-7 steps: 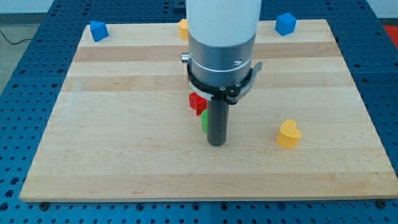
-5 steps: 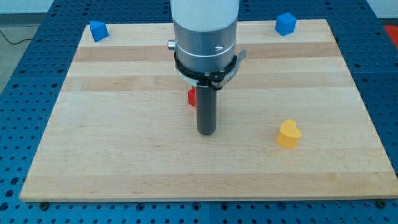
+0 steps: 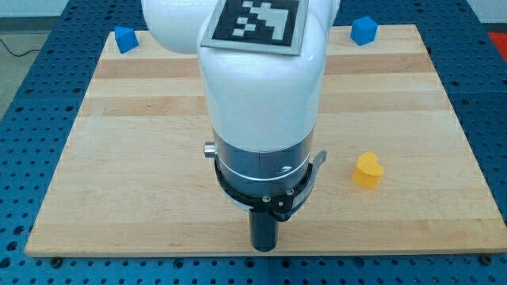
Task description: Move blue cube right horizontally towards green star
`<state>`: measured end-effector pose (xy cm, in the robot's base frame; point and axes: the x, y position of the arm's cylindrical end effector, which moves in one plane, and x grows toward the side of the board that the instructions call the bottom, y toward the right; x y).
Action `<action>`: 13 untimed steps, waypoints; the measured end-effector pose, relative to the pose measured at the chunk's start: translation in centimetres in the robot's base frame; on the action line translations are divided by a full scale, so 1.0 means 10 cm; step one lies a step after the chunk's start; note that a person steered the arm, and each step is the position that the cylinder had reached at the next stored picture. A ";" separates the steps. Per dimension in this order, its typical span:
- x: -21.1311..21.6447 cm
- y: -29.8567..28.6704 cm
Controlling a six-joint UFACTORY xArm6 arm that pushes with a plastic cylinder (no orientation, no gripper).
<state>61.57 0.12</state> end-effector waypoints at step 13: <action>-4.04 2.69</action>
<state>21.20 27.04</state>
